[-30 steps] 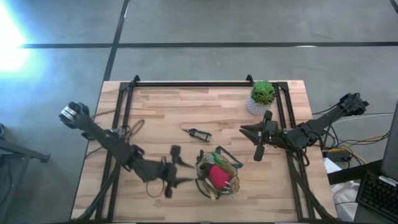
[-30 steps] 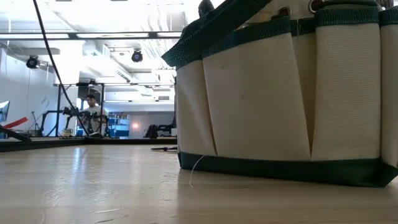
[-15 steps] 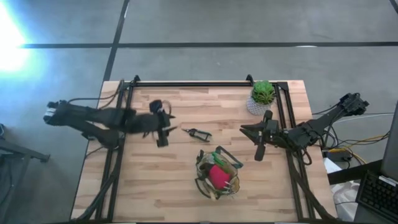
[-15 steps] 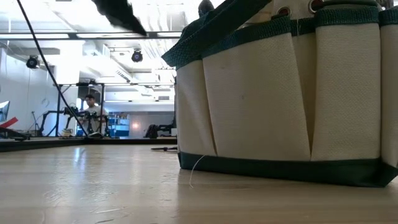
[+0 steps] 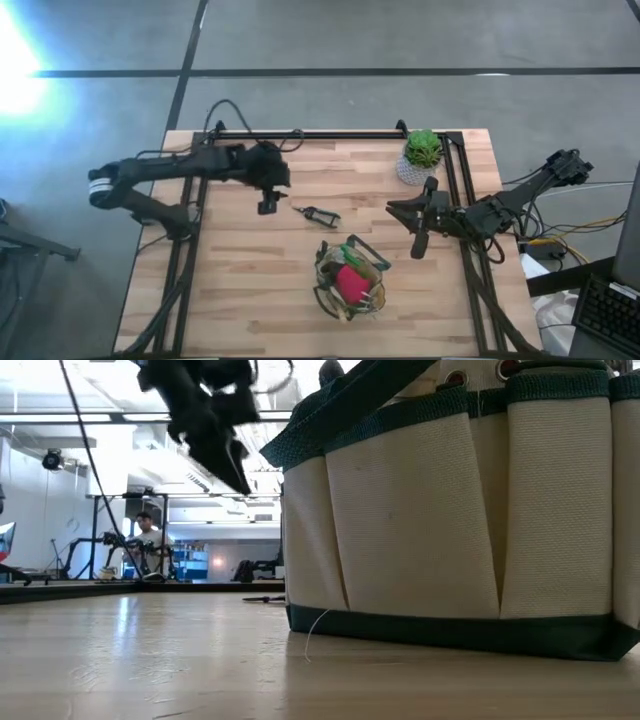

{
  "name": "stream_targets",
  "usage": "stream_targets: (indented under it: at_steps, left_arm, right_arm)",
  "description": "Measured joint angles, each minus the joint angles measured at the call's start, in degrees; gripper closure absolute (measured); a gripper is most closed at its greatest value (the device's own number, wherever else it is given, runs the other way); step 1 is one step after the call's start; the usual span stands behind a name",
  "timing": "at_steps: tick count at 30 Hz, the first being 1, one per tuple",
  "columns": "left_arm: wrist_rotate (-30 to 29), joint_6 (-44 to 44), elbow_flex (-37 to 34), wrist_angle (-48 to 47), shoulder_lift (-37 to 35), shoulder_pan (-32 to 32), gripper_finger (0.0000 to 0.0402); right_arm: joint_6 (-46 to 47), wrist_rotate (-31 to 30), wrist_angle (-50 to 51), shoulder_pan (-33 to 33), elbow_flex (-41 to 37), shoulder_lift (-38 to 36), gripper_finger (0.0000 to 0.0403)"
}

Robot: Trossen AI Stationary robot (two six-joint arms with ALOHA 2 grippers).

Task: Pick & Place Garden tools in Gardening bag
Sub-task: Put the green shear scissors into the white gardening bag

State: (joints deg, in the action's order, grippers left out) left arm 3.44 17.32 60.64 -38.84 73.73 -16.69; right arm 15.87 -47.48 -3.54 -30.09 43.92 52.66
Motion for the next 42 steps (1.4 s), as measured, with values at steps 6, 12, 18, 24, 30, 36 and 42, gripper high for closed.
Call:
stream_targets:
  at_steps: [6,12,18,24,30,36,42]
  left_arm:
    - [0.29,7.44,0.49,4.93,8.32,-0.19,0.0214]
    - [0.29,12.98,7.37,3.39,16.97,0.03,0.0222]
    - [0.56,15.59,14.92,2.0,25.21,0.04,0.0222]
    - [5.98,16.26,17.6,1.13,30.5,0.95,0.0223]
    - [6.32,17.25,17.88,1.59,32.19,2.61,0.0225]
    - [6.56,17.6,17.86,2.74,34.23,3.52,0.0225]
    - [6.49,17.44,17.86,3.82,35.42,3.44,0.0225]
  right_arm:
    - [0.23,0.0,-0.01,0.15,0.33,-0.31,0.0346]
    - [-0.02,-0.02,0.23,0.17,2.12,-0.56,0.0346]
    - [-0.71,-0.02,2.84,0.37,4.43,-1.28,0.0346]
    - [0.94,-0.04,9.0,0.42,7.28,-2.07,0.0346]
    - [0.19,-0.09,11.1,0.52,8.91,-2.02,0.0346]
    - [0.48,-0.11,11.76,1.16,8.92,-1.94,0.0346]
    - [0.55,-0.11,11.94,1.18,8.79,-1.83,0.0346]
